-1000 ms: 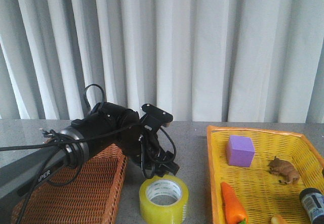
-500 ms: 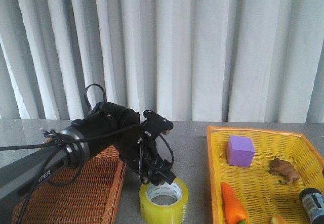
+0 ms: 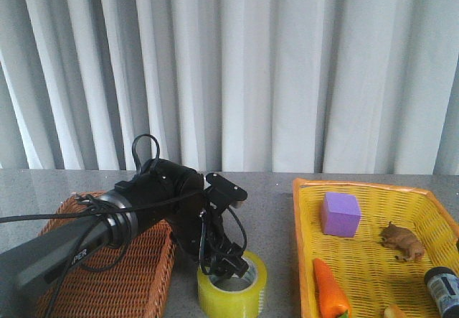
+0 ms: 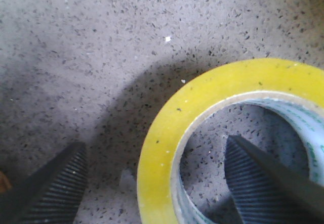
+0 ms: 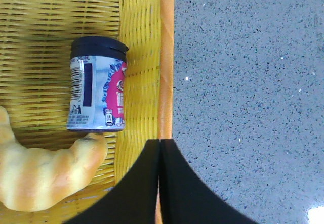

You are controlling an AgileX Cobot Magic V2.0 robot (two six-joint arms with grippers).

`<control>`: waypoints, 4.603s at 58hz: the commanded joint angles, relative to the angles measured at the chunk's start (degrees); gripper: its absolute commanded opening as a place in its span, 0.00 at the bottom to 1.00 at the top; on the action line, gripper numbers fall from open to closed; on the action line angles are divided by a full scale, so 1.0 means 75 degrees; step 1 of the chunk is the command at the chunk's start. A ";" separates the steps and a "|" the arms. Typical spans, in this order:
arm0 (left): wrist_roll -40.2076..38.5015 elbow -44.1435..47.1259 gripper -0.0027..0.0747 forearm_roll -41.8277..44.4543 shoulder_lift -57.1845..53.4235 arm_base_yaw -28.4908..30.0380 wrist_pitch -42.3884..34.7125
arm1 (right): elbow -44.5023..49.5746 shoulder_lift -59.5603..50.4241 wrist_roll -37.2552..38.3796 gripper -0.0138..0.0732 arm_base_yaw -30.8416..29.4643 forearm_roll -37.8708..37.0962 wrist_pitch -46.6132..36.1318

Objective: Transfer tape with both arms
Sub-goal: 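Close the left gripper on the tape rim and lift it, then carry the tape over the brown basket and lower it inside, then open the left gripper and raise it out of view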

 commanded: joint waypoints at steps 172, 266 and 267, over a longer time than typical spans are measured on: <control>-0.3084 0.2817 0.36 0.3082 -0.2796 0.2183 -0.0781 | -0.0204 -0.0247 -0.0005 0.15 -0.0040 -0.0132 -0.0247; -0.3076 0.1550 0.03 0.1286 -0.5860 0.2002 -0.1020 | -0.0204 -0.0247 -0.0005 0.15 -0.0040 -0.0132 -0.0247; -0.3076 0.1550 0.03 0.1286 -0.5860 0.2002 -0.1020 | -0.0204 -0.0247 -0.0005 0.15 -0.0040 -0.0132 -0.0247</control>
